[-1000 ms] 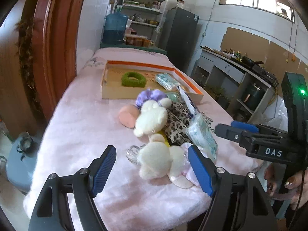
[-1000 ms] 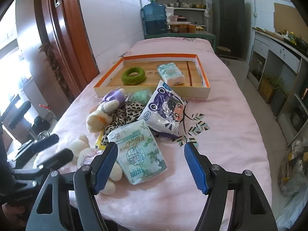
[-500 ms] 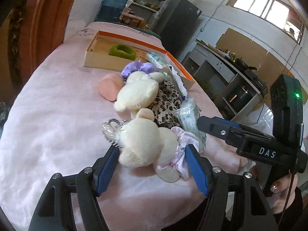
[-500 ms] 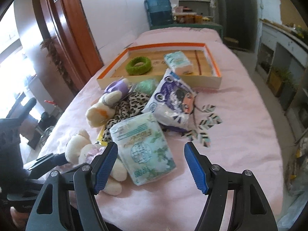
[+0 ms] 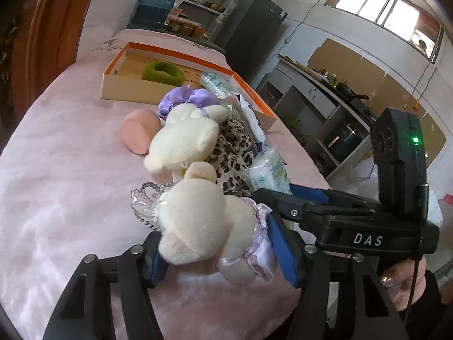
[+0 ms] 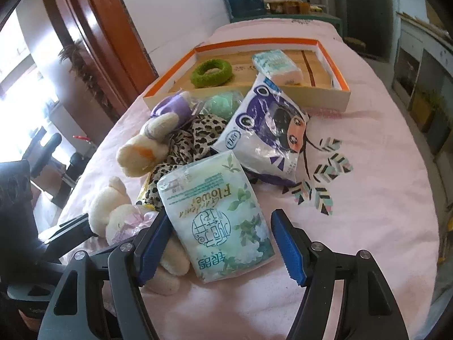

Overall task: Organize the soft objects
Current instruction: 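Grasp the white plush bunny with left tool while right tool grasps the 'Flower' tissue pack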

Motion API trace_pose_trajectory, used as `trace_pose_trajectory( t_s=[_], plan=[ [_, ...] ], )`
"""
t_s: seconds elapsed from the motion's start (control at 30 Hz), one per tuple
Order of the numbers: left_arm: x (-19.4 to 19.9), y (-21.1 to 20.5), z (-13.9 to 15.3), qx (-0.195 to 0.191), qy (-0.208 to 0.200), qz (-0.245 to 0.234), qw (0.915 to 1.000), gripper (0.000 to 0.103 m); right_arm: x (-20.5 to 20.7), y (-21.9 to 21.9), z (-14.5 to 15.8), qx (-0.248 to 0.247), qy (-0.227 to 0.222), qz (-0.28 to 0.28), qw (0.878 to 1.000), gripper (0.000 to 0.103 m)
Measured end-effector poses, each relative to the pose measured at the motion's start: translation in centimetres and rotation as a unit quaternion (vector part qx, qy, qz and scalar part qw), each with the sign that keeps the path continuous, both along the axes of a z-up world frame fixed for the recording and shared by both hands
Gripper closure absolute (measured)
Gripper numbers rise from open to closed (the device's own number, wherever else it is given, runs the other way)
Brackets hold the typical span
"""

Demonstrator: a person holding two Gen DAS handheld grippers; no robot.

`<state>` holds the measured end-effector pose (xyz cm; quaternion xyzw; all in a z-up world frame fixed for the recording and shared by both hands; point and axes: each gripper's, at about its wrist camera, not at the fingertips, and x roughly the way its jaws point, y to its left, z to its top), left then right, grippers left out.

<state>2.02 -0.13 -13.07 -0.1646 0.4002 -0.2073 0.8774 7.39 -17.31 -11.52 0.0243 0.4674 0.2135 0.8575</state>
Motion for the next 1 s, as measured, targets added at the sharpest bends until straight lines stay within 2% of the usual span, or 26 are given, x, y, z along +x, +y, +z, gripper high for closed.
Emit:
trace_pose_trajectory(
  t_s=[0.03, 0.17, 0.27, 0.47, 0.67, 1.0],
  plan=[
    [0.1, 0.0, -0.1, -0.003, 0.0, 0.0, 1.0, 0.045, 0.1, -0.2, -0.2, 0.007, 0.005, 0.0, 1.0, 0.039],
    [0.1, 0.4, -0.4, -0.019, -0.001, -0.001, 0.9998, 0.057, -0.1, -0.4, -0.1, 0.017, 0.007, -0.006, 1.0, 0.045],
    [-0.2, 0.7, -0.2, -0.032, -0.009, -0.002, 0.9995, 0.06, -0.6, -0.7, 0.4, 0.018, -0.002, -0.011, 1.0, 0.047],
    [-1.1, 1.3, 1.4, -0.03, -0.044, 0.003, 0.9986, 0.061, -1.6, -1.6, 2.2, 0.04, -0.017, -0.016, 0.999, 0.048],
    [-1.6, 1.7, 3.9, -0.008, -0.084, 0.011, 0.9964, 0.061, -2.2, -1.9, 4.2, 0.046, -0.038, -0.017, 0.998, 0.048],
    [-0.5, 2.7, 7.0, 0.011, -0.114, 0.016, 0.9933, 0.06, -1.8, -1.9, 6.8, 0.038, -0.068, -0.012, 0.997, 0.048]
  ],
)
